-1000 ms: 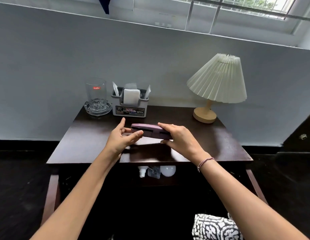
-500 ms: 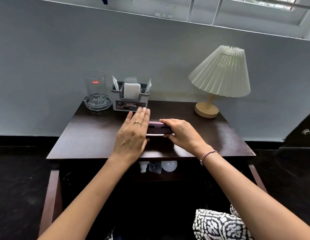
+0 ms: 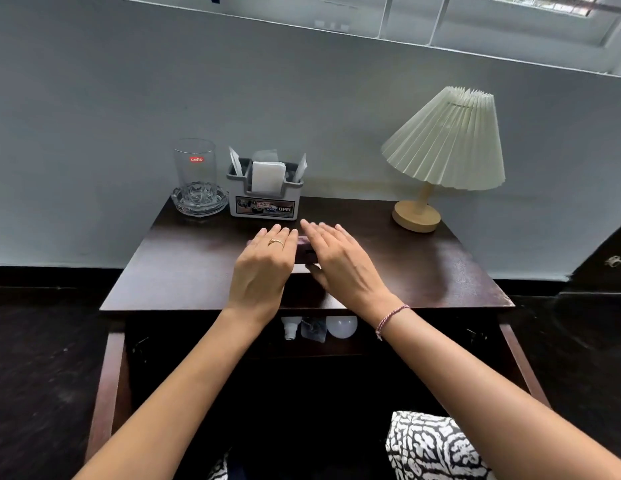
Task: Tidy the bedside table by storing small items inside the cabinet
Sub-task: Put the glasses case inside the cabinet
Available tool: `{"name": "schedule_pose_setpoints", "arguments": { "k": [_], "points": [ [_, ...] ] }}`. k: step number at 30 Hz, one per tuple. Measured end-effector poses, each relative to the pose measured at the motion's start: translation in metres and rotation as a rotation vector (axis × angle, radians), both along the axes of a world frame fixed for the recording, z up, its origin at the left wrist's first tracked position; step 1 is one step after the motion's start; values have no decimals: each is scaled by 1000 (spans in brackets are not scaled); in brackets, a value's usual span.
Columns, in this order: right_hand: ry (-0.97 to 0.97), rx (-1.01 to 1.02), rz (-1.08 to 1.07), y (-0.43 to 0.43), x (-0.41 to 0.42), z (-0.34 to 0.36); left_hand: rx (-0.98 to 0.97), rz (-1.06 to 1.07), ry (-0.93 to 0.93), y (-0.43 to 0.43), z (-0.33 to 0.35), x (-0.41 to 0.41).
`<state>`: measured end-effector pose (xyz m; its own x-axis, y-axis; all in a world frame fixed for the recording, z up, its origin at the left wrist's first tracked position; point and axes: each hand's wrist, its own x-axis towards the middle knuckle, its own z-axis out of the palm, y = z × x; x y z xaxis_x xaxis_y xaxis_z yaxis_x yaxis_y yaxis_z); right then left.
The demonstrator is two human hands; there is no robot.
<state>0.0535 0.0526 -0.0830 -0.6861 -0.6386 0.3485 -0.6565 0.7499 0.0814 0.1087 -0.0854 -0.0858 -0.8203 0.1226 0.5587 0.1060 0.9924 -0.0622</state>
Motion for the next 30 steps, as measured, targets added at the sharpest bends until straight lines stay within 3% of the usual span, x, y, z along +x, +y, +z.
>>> {"name": "schedule_pose_setpoints", "arguments": {
  "k": [9, 30],
  "points": [
    [45, -11, -59, -12, 1, -8, 2, 17, -18, 4, 0, 6],
    [130, -224, -65, -17, 16, -4, -91, -30, 223, 4, -8, 5]
  ]
}}
